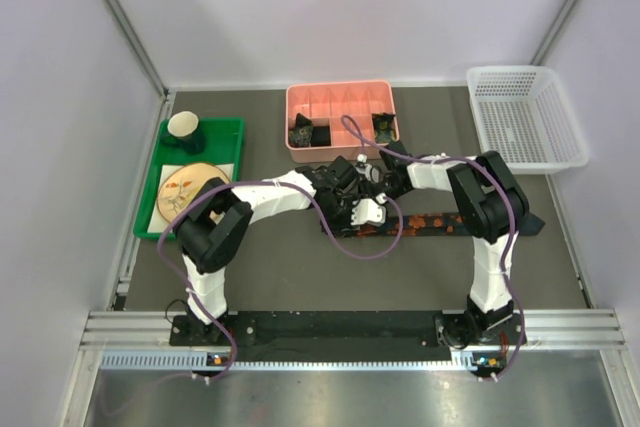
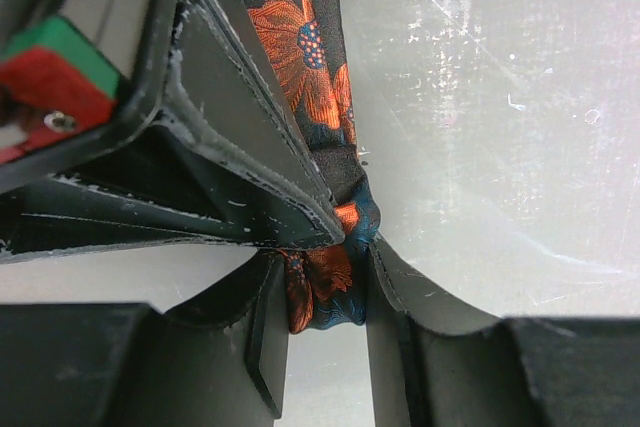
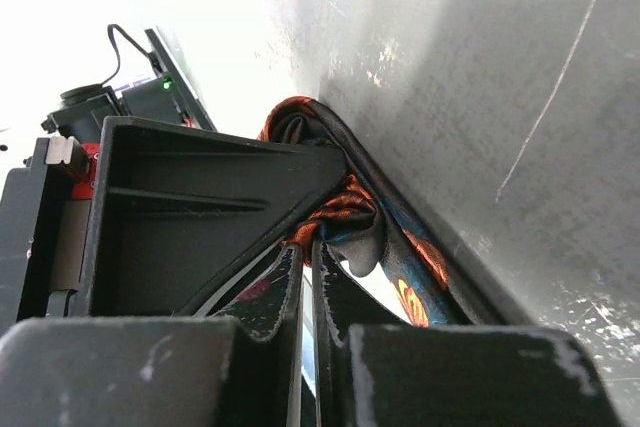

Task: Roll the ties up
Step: Roll the tie at the center of the board.

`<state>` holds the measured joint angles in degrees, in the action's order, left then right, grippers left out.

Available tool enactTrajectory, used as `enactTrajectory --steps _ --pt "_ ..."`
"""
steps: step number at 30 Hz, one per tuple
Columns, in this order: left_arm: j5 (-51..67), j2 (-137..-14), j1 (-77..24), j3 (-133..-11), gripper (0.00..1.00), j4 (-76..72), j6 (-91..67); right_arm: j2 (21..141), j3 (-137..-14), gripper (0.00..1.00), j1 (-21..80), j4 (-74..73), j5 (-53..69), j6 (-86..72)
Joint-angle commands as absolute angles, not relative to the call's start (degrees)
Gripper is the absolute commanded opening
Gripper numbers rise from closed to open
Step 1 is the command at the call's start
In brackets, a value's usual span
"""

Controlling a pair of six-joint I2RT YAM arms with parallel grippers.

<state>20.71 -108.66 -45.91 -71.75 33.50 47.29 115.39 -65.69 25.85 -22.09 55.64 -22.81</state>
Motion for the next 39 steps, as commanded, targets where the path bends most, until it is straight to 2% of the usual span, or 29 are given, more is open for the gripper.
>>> enactTrajectory --steps 1,4,7,12,16,22,39 --pt "20.39 -113.12 -45.7 -69.61 0.13 37.53 47.2 116.37 -67.15 0.0 26.19 -20.21 53.0 -20.83" --pt "20.91 -112.77 -44.74 -69.7 0.2 37.53 46.67 115.93 -65.75 0.0 25.23 -20.21 50.98 -20.57" --pt "22.14 -111.45 -43.68 -69.52 0.31 37.0 46.41 115.58 -65.21 0.0 24.87 -20.3 49.14 -20.22" --pt "27.59 -105.75 -41.05 -66.81 0.57 33.24 45.18 116.1 -64.95 0.0 24.79 -21.7 45.54 -19.07" --pt "31.81 -101.43 -38.06 -63.03 0.66 25.51 42.37 116.1 -64.78 0.0 24.52 -22.85 42.37 -18.46" --pt "33.57 -97.56 -36.56 -57.39 0.7 18.99 43.85 115.93 -64.86 0.0 24.17 -24.52 39.99 -16.96" --pt "37.0 -102.65 -37.26 -61.7 0.68 15.03 35.43 113.64 -63.02 0.0 22.76 -26.9 37.26 -13.45"
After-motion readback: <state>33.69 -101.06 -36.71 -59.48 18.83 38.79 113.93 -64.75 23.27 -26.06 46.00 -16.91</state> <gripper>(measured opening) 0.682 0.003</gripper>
